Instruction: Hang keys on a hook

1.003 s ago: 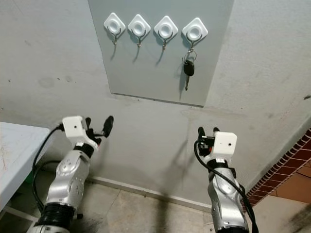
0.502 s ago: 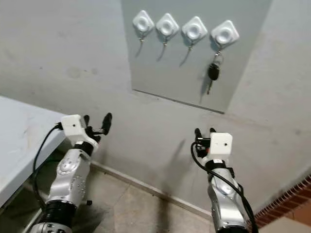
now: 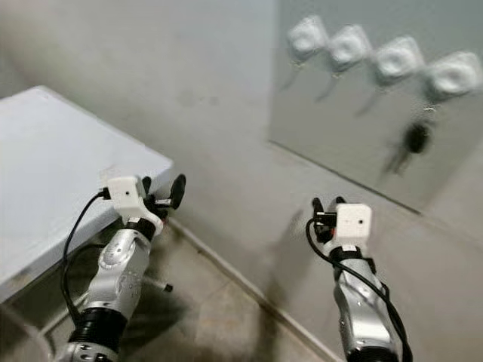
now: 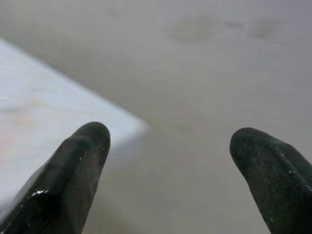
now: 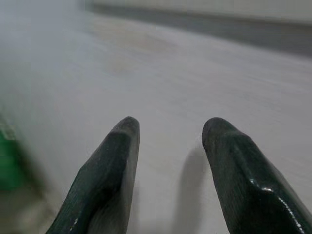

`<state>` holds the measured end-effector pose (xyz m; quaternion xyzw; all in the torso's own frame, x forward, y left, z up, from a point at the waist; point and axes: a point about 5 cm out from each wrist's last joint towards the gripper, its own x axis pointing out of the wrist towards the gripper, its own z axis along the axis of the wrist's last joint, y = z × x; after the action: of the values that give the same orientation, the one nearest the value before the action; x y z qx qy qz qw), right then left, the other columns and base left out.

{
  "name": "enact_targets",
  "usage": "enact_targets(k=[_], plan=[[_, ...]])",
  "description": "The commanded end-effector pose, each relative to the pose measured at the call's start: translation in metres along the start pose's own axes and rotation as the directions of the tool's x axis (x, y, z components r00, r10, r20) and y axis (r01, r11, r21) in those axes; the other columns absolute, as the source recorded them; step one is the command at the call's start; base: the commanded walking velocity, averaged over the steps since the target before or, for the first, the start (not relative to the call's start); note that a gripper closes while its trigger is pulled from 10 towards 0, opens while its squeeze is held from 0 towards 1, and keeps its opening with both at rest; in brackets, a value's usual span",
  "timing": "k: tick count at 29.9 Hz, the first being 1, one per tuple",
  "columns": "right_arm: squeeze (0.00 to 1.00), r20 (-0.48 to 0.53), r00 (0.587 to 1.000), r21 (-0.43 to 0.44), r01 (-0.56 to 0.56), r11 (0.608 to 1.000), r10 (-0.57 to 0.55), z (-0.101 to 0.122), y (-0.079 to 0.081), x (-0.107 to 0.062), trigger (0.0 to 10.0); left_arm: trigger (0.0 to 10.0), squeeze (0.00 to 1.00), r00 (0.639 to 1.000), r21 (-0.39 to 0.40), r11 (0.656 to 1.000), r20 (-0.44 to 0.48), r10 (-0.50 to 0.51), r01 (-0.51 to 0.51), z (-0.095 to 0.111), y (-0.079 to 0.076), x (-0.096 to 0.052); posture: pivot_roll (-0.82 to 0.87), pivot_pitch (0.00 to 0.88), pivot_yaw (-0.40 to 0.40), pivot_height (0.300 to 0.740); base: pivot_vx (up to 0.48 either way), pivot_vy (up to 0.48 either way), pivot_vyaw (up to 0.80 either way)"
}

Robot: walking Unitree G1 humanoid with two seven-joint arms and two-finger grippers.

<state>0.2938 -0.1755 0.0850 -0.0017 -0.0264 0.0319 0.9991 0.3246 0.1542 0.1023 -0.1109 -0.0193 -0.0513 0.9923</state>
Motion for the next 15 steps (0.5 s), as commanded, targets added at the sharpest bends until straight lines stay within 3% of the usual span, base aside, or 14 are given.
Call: enact_targets(k=[1, 15], plan=[[0.00, -0.015, 1.000, -0.016, 0.012, 1.000, -0.012, -0.0023, -0.0075, -0.0025, 10.0, 10.0, 0.00, 1.000, -0.010, 1.000, 0.009, -0.029, 0.029, 0.0019, -0.0090, 0.0031, -0.03, 0.000, 0.001, 0.740, 0.000, 0.000, 0.80], [0.00, -0.008, 1.000, -0.026, -0.013, 1.000, 0.012, -0.0010, -0.0061, -0.0047, 10.0, 10.0, 0.00, 0.999, -0.010, 0.999, 0.012, -0.033, 0.033, 0.0003, -0.0089, -0.0017, -0.03, 0.000, -0.004, 0.740, 0.000, 0.000, 0.80]])
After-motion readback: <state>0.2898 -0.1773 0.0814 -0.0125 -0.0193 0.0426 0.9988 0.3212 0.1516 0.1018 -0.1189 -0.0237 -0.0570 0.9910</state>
